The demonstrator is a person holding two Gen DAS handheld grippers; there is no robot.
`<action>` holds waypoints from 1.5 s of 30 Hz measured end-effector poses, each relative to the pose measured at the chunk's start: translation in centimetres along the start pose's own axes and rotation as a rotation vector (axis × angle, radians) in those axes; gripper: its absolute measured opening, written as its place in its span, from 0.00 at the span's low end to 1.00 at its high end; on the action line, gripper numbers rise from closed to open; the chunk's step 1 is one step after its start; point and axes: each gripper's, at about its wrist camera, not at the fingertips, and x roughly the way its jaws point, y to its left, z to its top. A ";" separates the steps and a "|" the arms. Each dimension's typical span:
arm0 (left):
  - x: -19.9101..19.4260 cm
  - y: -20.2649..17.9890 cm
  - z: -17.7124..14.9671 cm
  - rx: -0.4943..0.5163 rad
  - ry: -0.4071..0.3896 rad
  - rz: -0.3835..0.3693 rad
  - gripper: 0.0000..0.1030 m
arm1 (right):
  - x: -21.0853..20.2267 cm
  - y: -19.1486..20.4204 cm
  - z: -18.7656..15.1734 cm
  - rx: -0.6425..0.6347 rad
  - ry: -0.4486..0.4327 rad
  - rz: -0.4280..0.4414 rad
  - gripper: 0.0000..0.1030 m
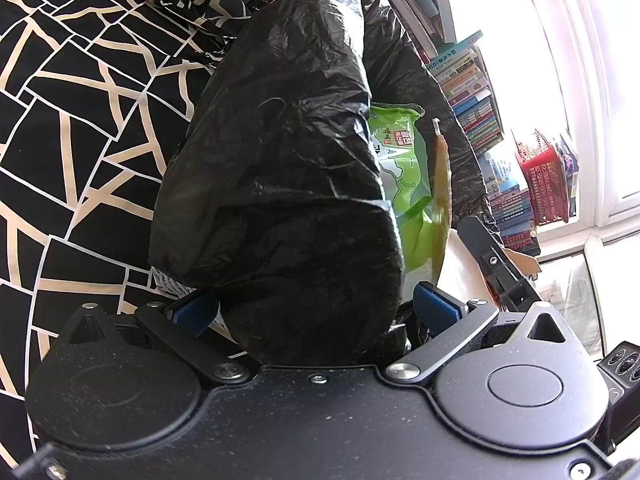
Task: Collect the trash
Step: 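Carry the paper box over the bin and open the right gripper, then move the right gripper back down to the clear plastic wrapper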
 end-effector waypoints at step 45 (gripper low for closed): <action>0.0 0.1 -0.1 -0.001 -0.001 -0.004 1.00 | -1.5 -15.8 -14.5 0.264 0.103 -0.213 0.78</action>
